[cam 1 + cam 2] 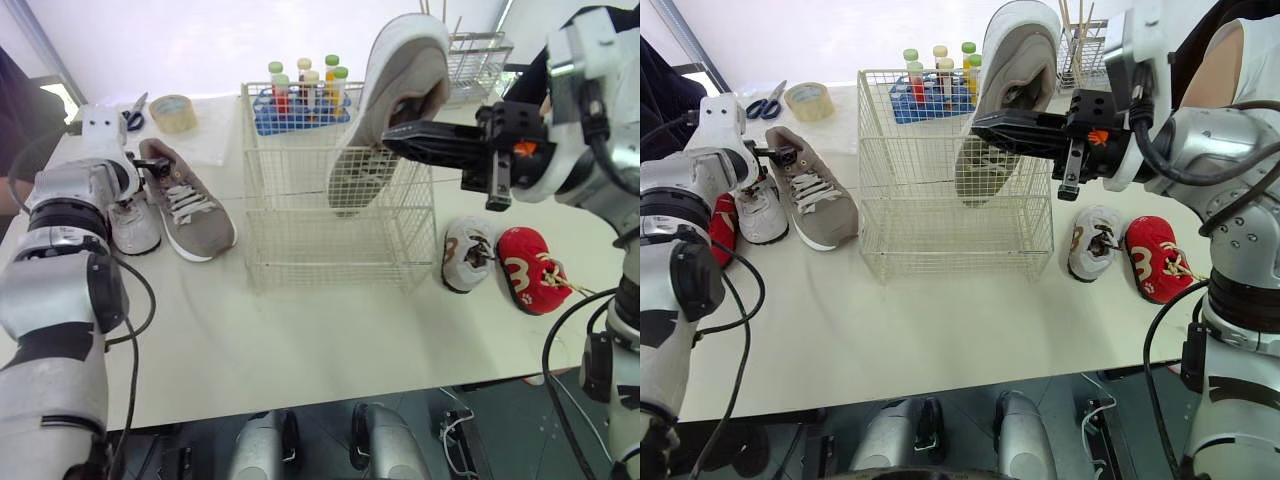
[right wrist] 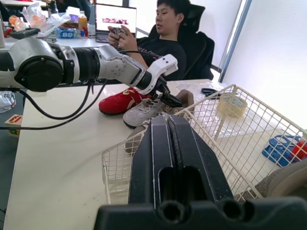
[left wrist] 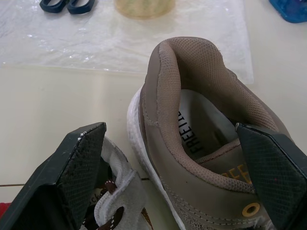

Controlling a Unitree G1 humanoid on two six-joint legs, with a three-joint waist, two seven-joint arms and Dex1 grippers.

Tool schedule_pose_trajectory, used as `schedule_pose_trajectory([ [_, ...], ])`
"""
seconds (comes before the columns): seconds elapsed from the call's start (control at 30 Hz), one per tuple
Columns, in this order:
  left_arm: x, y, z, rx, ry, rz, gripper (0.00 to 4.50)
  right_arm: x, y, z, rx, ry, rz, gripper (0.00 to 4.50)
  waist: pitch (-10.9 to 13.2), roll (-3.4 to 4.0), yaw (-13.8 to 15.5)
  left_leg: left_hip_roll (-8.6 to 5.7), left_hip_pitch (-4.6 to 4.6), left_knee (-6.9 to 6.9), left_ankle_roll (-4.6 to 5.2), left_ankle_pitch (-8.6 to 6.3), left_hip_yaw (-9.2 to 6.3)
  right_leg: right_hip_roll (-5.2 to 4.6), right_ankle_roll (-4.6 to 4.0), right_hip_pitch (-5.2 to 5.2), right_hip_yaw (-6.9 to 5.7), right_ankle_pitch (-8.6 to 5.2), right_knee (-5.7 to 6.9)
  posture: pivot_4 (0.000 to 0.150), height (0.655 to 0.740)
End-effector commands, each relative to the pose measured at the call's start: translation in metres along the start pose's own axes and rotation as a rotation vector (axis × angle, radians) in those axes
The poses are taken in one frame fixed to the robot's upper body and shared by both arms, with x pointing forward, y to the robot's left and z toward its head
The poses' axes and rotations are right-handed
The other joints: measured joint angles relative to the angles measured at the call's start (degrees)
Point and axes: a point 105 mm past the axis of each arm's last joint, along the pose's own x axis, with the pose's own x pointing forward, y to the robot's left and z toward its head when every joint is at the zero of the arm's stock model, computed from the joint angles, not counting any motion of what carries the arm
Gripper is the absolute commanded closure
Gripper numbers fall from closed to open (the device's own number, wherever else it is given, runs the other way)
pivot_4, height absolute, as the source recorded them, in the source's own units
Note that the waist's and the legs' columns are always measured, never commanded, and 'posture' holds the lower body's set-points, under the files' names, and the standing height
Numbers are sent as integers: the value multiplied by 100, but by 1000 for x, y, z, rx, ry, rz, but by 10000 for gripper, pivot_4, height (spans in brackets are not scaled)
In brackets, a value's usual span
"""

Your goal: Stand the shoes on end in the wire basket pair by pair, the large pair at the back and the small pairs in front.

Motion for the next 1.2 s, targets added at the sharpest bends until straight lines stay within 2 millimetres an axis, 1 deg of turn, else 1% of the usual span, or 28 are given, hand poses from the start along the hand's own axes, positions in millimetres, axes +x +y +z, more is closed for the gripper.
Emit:
schedule_pose_trajectory([
  [0.03,-2,12,-3,8,1,51,224,-3,2,10,-65,-6,-21,45000,0,0,0,0,0,0,0,0,0,0,0,0,0,0,0,1500,7400],
  [0.17,-1,16,-9,-42,8,74,224,-4,2,9,-69,6,-33,45000,0,0,-14,1,0,0,0,0,0,0,0,0,0,0,0,1500,7400],
  [0.23,0,14,-11,-77,15,71,224,-4,2,8,-70,9,-37,45000,0,0,-15,1,0,0,0,0,-1,0,0,-1,0,0,0,1500,7400],
  [0.47,4,6,-26,-93,60,62,224,-3,0,8,-81,26,-45,45000,-1,0,-10,1,0,0,0,0,0,0,0,0,0,0,1,1500,7400],
  [0.5,5,6,-28,-94,66,62,2578,-2,-1,8,-82,27,-45,45000,-1,-1,-8,0,0,0,0,0,0,0,0,0,0,0,1,1500,7400],
  [0.57,6,5,-32,-93,78,68,8996,-2,-2,8,-86,32,-47,45000,-2,-1,-9,0,1,0,0,0,1,0,0,0,0,0,1,1500,7400],
  [0.6,6,4,-35,-93,85,68,14433,-2,-2,8,-89,35,-49,45000,-2,-1,-11,0,1,0,0,0,1,0,0,0,0,0,1,1500,7400],
  [0.67,7,3,-38,-101,94,69,23460,-2,-3,8,-91,38,-52,45000,-3,-1,-21,0,2,0,0,0,1,0,0,0,0,0,2,1500,7400],
  [0.7,7,2,-39,-105,97,69,29323,-2,-3,8,-92,38,-52,45000,-3,0,-25,0,3,0,0,0,1,0,0,0,1,0,2,1500,7400],
  [0.8,7,4,-42,-151,100,85,44073,-2,-4,8,-99,43,-60,45000,-4,1,-19,0,5,0,0,0,1,0,0,0,1,0,5,1500,7400],
  [0.93,7,7,-41,-195,86,93,44635,-3,-5,7,-100,48,-67,45000,-5,0,-13,1,6,0,0,0,1,-1,0,2,1,0,5,1500,7400],
  [0.97,6,8,-37,-200,69,90,44635,-3,-6,7,-100,49,-69,45000,-5,0,-12,1,7,0,0,0,1,-1,0,3,1,0,5,1500,7400],
  [1.0,5,8,-28,-224,33,83,44635,-3,-6,7,-100,50,-71,45000,-5,0,-12,1,7,0,0,0,1,-1,0,3,2,0,5,1500,7400],
  [1.07,2,8,0,-280,-68,61,44635,-4,-7,7,-101,52,-78,45000,-5,0,-11,0,7,0,0,0,1,-1,0,2,2,0,5,1500,7400],
  [1.13,-5,6,34,-348,-205,24,44635,-4,-8,7,-98,52,-80,45000,-3,-4,-9,2,6,0,0,0,1,-1,0,2,1,0,5,1500,7400],
  [1.17,-9,6,48,-362,-258,6,44635,-4,-8,7,-97,53,-80,45000,1,-10,-4,2,6,0,0,0,1,-1,0,1,1,0,5,1500,7400],
  [1.2,-15,5,67,-382,-334,-18,44635,-4,-8,6,-96,57,-80,45000,6,-19,6,2,5,0,0,0,0,-1,0,1,1,0,6,1500,7400],
])
